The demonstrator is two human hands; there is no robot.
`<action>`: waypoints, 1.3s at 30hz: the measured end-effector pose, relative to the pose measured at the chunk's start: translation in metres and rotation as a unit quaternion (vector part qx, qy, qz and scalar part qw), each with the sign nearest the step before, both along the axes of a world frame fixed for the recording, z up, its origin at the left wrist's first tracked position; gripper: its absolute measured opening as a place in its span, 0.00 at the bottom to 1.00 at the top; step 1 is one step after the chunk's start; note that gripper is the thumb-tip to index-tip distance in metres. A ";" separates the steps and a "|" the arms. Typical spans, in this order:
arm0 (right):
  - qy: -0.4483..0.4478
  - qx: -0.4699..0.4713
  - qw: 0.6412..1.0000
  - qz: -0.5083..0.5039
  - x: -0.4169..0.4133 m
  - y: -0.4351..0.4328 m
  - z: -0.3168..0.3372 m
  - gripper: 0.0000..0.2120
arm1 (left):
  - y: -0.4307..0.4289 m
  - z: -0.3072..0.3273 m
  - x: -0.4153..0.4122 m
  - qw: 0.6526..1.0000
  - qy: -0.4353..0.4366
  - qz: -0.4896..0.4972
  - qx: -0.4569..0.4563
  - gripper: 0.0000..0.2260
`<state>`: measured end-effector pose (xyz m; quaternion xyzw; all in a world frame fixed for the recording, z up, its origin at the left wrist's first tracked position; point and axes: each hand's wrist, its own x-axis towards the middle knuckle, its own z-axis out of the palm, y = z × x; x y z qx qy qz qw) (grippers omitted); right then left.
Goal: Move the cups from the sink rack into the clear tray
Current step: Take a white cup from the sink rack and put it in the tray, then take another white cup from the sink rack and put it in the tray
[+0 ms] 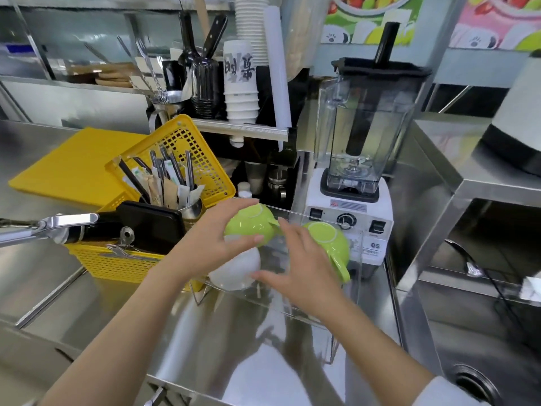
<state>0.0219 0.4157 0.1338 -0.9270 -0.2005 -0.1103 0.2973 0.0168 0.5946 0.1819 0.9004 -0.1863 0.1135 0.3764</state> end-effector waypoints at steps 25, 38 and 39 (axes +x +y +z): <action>0.016 -0.016 0.935 -0.354 -0.085 -0.420 -0.033 0.44 | -0.442 -0.069 0.029 0.948 -0.005 -0.300 0.103 0.32; 0.402 0.013 0.887 -0.226 -0.118 -0.518 -0.134 0.58 | -0.556 -0.188 0.001 0.821 0.164 -0.371 0.401 0.54; 0.423 0.009 0.880 -0.215 -0.117 -0.518 -0.138 0.59 | -0.558 -0.189 -0.001 0.822 0.150 -0.369 0.407 0.54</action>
